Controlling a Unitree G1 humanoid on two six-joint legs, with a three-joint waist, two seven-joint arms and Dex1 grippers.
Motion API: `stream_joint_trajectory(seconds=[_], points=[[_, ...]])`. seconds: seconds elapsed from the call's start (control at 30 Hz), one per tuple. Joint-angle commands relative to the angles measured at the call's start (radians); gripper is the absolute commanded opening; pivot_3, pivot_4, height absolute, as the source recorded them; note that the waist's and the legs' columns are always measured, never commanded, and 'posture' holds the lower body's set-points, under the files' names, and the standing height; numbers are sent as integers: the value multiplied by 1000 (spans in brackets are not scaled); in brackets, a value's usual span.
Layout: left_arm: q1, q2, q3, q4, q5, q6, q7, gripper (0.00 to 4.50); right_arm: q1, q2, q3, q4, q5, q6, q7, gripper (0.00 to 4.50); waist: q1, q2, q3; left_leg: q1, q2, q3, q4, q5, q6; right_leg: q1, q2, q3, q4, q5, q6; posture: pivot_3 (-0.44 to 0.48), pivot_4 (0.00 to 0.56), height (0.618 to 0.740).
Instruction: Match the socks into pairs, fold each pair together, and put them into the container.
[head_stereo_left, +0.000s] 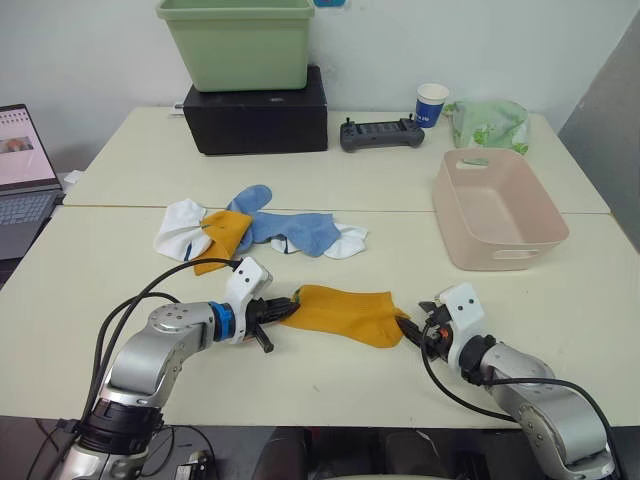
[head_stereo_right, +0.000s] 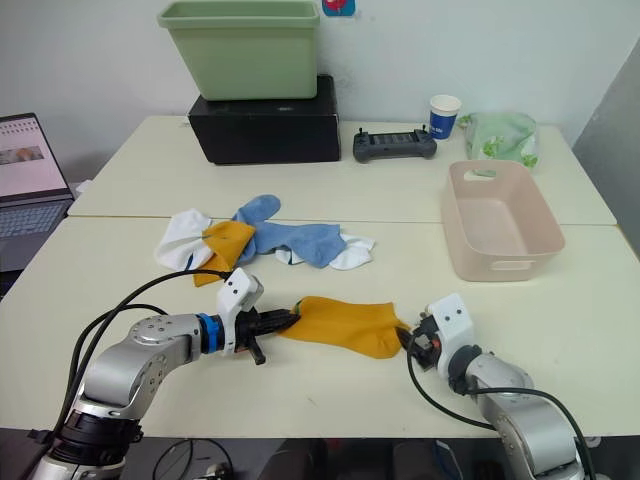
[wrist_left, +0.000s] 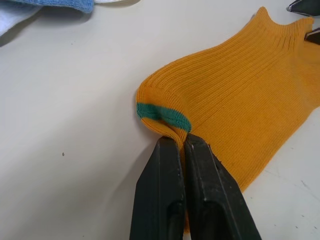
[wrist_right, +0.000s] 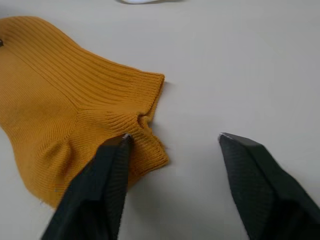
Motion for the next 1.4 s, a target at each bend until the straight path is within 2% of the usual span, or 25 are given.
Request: stream_joint_trajectory(seconds=[0.03,0.2,0.33,0.5,0.63,0.8,0.97,1.4], points=[[11,24,-13,-4,9,-5,-7,0,-7,-11,48,-12,-20,-18,8,1771,-1,0,0,0,0,0,0,0,0,0,0,0,0,0,0,0,150,725],[9,47,-20,-8,0,-2,-26,0,-17,7,71,-38,1,-5,18,40,-2,0,0,0,0,0,0,0,0,0,0,0,0,0,0,0,150,725],[39,89,-7,-51,-31,20,-60,0,3,5,49,-93,43,25,34,40,-2,0,0,0,0,0,-1,0,0,0,0,0,0,0,0,0,150,725],[135,184,62,-160,-142,90,-136,0,70,-2,-34,-215,148,110,41,40,-2,1,0,0,0,0,-1,0,0,-1,0,0,0,0,0,0,150,725],[225,226,108,-221,-175,121,-122,0,147,-39,-61,-301,207,165,49,40,1,1,0,0,1,0,-1,0,0,0,0,0,-1,0,0,0,150,725],[290,169,103,-268,-160,114,-22,0,224,-84,-40,-317,199,164,34,40,2,1,0,0,0,0,-1,0,0,0,-1,0,-2,0,0,0,150,725],[292,92,62,-279,-132,99,66,0,216,-89,-48,-293,178,143,4,40,6,2,0,0,-1,0,-1,0,0,1,-1,0,-3,0,0,0,150,725],[286,57,16,-303,-149,140,125,0,182,-114,-105,-262,176,154,4,40,10,4,-2,0,-2,0,-1,0,0,3,-3,-1,-5,0,0,0,150,725]])
